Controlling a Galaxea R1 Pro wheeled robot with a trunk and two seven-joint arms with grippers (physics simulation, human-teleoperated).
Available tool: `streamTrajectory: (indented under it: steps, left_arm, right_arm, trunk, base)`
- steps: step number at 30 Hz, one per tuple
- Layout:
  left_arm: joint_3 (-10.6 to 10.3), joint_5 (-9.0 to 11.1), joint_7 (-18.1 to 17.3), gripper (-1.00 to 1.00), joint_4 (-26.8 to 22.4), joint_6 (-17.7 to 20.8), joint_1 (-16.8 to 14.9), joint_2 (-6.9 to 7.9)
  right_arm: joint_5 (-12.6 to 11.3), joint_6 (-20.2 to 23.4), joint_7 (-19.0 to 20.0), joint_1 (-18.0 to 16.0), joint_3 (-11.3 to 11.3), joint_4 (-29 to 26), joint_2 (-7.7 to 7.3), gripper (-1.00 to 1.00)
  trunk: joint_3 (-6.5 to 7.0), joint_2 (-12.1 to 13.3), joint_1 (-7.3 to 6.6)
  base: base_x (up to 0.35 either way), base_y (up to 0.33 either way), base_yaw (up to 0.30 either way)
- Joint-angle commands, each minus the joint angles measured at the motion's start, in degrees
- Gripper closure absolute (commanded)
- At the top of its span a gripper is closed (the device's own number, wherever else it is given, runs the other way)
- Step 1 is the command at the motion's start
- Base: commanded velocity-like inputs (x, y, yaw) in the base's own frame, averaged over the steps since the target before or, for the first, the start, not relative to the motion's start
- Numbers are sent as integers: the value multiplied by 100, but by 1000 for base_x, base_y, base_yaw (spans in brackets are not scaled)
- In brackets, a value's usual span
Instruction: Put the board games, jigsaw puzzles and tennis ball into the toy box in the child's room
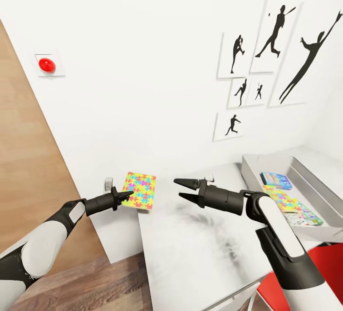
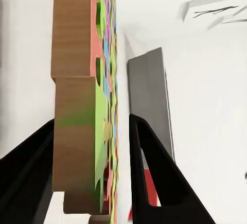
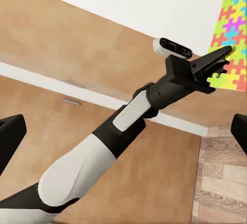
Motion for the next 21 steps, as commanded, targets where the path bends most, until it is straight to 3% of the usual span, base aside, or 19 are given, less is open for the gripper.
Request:
streamTrajectory:
  steps: [1, 21]
  left_arm:
    - [19, -19, -15, 100, -1, 42, -4, 2]
    - [16, -22, -7, 100, -3, 41, -5, 8]
  right_arm:
    - [-57, 2, -59, 31, 4, -4, 0, -100]
    - [-42, 30, -58, 116, 37, -4, -8, -100]
  trunk:
    - [12, 38, -22]
    - [371, 840, -462]
  base:
    - [0, 0, 0]
    - [0, 0, 0]
